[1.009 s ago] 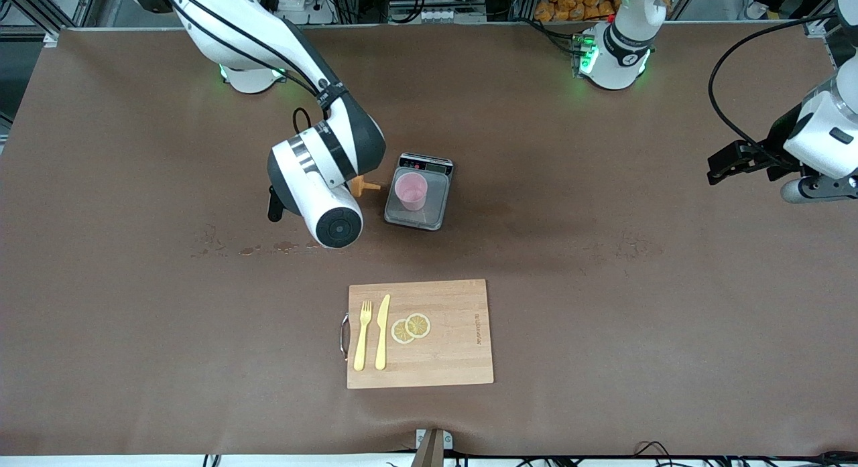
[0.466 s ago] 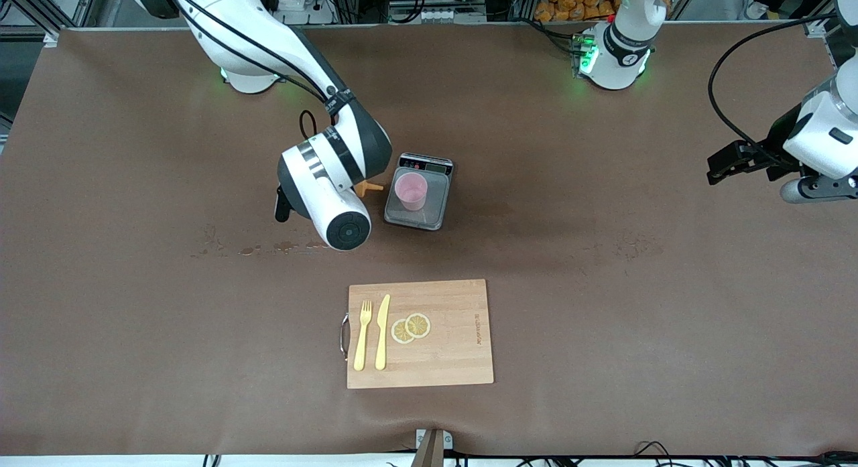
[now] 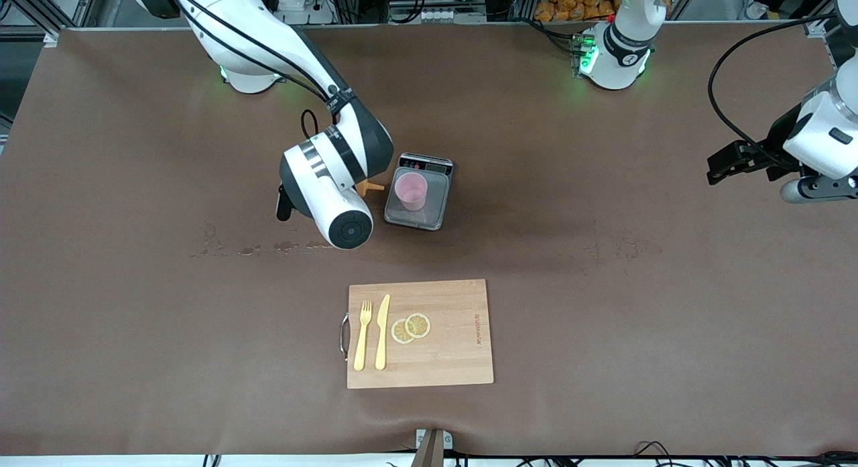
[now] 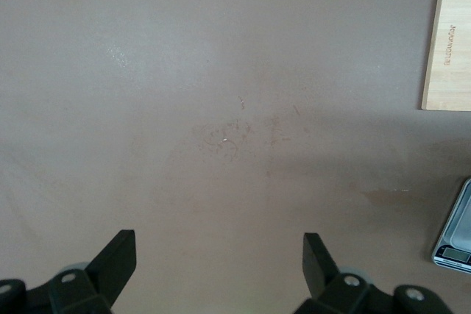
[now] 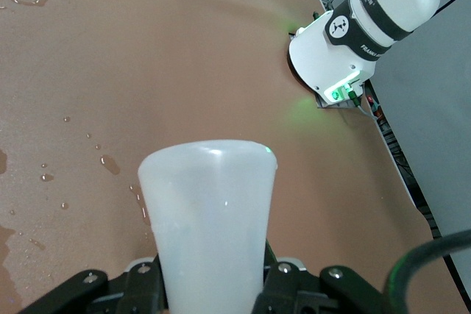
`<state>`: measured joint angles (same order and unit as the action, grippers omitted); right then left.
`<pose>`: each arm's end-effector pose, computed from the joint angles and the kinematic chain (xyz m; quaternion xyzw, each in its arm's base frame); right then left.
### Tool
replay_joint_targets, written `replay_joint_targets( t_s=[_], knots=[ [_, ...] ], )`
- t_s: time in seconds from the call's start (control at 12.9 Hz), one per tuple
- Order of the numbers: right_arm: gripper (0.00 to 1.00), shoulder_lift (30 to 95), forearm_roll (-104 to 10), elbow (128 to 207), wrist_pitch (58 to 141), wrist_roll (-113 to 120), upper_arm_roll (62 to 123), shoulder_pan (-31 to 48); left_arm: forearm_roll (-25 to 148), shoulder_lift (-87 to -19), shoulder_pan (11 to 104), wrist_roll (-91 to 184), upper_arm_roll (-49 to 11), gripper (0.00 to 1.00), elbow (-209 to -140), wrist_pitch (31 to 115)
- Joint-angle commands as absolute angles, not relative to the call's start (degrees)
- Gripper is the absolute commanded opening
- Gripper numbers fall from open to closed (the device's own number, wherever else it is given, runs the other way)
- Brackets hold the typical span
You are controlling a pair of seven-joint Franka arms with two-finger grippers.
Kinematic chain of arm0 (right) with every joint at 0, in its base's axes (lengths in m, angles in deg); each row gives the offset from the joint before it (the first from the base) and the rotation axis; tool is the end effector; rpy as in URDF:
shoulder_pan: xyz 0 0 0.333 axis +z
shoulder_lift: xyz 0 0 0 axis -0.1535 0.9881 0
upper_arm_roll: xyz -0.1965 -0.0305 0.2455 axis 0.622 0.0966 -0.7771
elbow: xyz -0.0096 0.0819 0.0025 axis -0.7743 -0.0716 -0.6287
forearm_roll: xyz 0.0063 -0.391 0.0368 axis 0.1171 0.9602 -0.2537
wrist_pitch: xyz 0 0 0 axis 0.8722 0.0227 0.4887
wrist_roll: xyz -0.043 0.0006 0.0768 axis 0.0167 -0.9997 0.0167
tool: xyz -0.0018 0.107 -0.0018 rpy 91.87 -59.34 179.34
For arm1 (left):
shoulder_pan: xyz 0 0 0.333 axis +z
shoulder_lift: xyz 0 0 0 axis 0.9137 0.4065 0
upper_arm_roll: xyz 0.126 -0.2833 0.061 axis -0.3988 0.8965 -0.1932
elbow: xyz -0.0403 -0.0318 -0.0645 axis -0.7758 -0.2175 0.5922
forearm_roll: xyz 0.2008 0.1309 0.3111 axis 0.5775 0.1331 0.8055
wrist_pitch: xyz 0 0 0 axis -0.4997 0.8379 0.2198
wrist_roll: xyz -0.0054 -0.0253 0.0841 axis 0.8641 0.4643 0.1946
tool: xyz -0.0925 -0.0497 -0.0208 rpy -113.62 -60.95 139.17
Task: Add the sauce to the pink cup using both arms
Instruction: 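Tilt the sauce bottle over the pink cup and squeeze with the right gripper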
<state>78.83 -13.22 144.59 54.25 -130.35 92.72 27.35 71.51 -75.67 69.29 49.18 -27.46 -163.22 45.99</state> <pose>0.5344 0.3388 0.2942 0.6013 -0.6994 -0.0622 0.3813 0.5679 -0.0588 0.6046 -0.9996 -0.0249 0.0139 0.0071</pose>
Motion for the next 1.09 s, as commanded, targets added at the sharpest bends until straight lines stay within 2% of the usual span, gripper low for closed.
replay_joint_targets(
  t_s=[0.0, 0.39, 1.01],
  knots=[
    [0.06, 79.4, -11.6, 143.5, 52.7, -131.6, 92.6, 28.3, 70.4, -76.5, 69.2, 48.9, -27.7, 1.0, -163.8, 45.6],
    [0.0, 79.5, -11.4, 143.5, 52.7, -131.6, 92.6, 28.4, 70.4, -76.6, 69.2, 48.9, -27.7, 1.0, -163.8, 45.6],
    [0.0, 79.4, -11.5, 143.2, 52.4, -131.6, 92.6, 28.5, 70.4, -76.4, 69.2, 48.9, -27.7, 1.0, -163.7, 45.6]
  ],
)
